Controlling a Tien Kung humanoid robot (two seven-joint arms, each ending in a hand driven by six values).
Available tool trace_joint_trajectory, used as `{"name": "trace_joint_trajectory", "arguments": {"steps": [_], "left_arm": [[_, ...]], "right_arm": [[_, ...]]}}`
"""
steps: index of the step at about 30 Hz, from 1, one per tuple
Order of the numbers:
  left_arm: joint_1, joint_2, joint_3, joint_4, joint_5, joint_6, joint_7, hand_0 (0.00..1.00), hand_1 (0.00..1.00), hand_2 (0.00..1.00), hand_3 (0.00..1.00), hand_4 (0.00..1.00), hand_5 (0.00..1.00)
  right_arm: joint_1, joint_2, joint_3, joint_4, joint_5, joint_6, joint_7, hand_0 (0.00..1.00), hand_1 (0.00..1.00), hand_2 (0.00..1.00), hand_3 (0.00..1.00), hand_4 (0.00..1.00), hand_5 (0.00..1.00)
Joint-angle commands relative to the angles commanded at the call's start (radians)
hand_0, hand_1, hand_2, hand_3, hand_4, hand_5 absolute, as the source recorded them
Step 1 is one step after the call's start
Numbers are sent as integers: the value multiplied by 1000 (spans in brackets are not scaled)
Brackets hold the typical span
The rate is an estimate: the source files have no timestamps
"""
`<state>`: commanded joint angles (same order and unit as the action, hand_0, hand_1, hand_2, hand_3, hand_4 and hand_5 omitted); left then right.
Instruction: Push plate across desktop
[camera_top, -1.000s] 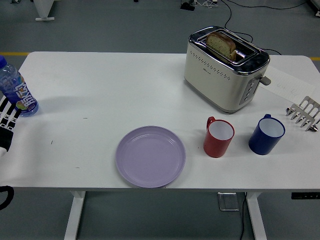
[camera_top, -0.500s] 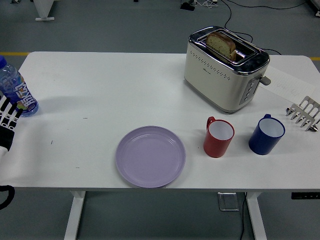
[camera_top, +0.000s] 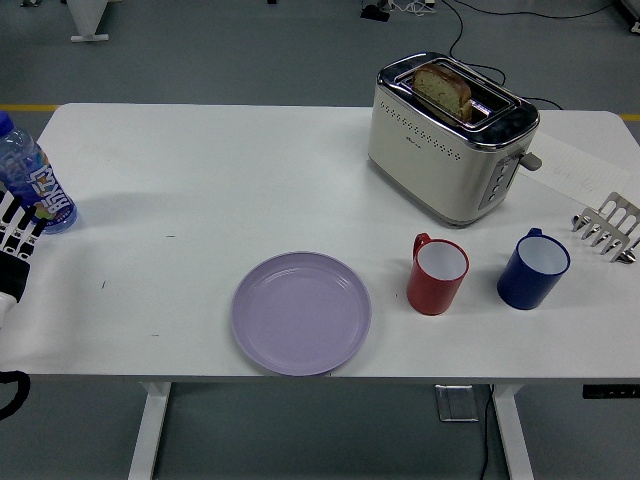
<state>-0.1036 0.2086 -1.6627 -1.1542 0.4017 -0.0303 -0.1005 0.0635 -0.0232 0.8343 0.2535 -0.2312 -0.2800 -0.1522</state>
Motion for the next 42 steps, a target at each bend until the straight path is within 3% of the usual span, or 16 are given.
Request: {"name": "trace_joint_trajectory", "arguments": {"steps": [42], "left_arm": [[4, -4, -7, -1, 2, 5, -3, 803, 812, 790, 756, 550, 998]], "right_arm": [[-3, -1, -3, -1, 0, 3, 1, 590, 523, 608, 593, 361, 535]]}}
